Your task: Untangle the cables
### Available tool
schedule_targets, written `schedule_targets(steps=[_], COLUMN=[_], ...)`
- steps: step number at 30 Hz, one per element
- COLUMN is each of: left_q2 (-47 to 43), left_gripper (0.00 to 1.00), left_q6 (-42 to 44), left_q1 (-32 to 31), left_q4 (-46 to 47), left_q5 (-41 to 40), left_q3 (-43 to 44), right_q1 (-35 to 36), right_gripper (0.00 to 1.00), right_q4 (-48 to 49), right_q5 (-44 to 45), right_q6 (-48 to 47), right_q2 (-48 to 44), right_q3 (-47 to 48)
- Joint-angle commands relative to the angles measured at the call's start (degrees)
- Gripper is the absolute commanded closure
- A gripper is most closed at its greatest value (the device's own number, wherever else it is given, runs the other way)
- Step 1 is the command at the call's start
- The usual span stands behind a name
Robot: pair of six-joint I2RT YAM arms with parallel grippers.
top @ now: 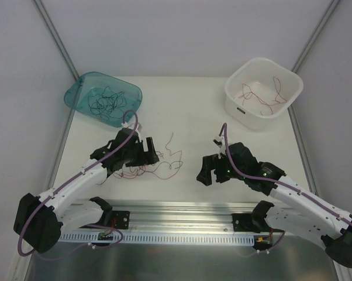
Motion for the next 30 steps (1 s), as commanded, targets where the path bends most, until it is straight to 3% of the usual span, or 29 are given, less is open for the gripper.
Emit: schedule_targets(steps=[1, 6, 11, 16, 23, 27, 30], left_q2=[2.3, 8.8, 14.9, 17.7, 22.7, 26.9, 29.0], left_gripper=[0.16, 0.20, 0.31, 0.32, 0.36, 0.44, 0.67], left_q6=[-4.3, -5.0, -4.6, 0.5, 7.3, 8.1, 8.3], left_q1=[-4.0, -9.1, -10.4, -16.4, -17.5, -17.5, -17.9], left_q4=[-0.4, -0.4, -0.1, 1.0, 2.0, 2.0, 1.9], left_q5=[-2.2, -7.5, -9.2, -11.1, -12.4, -12.3, -12.1], left_q3=[-1.0, 0.8, 3.6, 6.2, 8.7, 11.1, 12.4], right_q1=[2.0, 5.6, 8.2, 9.4, 9.6, 9.6, 9.5], right_gripper=[0.00, 0.00, 0.00, 0.00, 0.00, 0.00, 0.00], right_q4=[3.9, 5.7, 7.3, 7.3, 7.3, 7.3, 7.4], right_q5=[1.0, 3.6, 4.4, 4.9, 7.2, 7.6, 8.5], right_q6=[3.3, 5.6, 6.3, 6.4, 6.7, 6.7, 7.0], right_q2=[0.9, 2.9, 5.5, 6.4, 5.3, 4.6, 3.7], right_q3=[-0.5, -1.0, -0.3, 0.0, -0.4, -0.6, -1.1])
